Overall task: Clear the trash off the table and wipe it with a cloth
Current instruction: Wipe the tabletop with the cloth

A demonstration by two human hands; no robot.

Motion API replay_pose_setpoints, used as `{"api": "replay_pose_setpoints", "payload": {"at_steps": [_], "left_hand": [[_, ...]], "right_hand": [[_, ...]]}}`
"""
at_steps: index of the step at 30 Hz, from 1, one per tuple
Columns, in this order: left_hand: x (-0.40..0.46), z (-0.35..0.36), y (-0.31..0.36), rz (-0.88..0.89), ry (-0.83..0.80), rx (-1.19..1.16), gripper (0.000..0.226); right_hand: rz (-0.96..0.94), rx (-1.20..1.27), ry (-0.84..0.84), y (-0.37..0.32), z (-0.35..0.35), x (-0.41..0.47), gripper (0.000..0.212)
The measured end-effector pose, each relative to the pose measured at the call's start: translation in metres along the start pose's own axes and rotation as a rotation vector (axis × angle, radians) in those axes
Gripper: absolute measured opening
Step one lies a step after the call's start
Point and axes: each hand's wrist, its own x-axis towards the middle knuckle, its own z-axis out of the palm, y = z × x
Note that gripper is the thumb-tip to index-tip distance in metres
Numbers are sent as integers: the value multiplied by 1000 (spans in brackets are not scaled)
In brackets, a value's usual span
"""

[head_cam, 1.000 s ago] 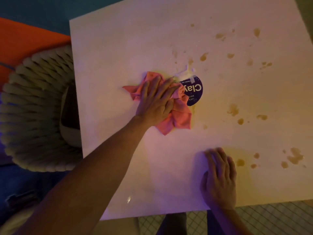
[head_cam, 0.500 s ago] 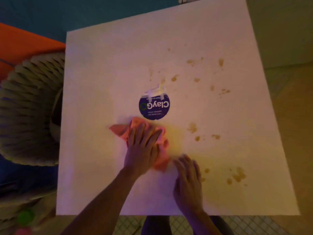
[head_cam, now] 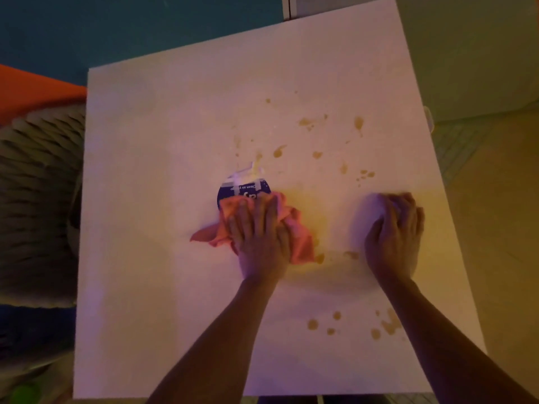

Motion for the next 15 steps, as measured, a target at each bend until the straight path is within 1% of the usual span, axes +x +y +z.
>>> {"api": "replay_pose_setpoints", "payload": {"at_steps": [2, 6, 8, 10, 12, 15], "left_hand": [[-13, 0, -4, 150, -48, -46, 60], [-27, 1, -52, 474, -82, -82, 54], [-19, -2, -71, 513, -83, -99, 52], [-7, -5, -75, 423, -59, -94, 53], [10, -6, -61, 239, -26, -78, 54], [35, -1, -18, -24, 2, -54, 55]], "right_hand": [[8, -39, -20, -2, 3, -4, 47], [1, -112, -25, -5, 0, -6, 48], [7, -126, -35, -7, 1, -3, 49], [26, -136, -39, -11, 2, -3, 50], [33, -149, -40, -13, 2, 0, 51], [26, -155, -34, -11, 3, 1, 51]]}}
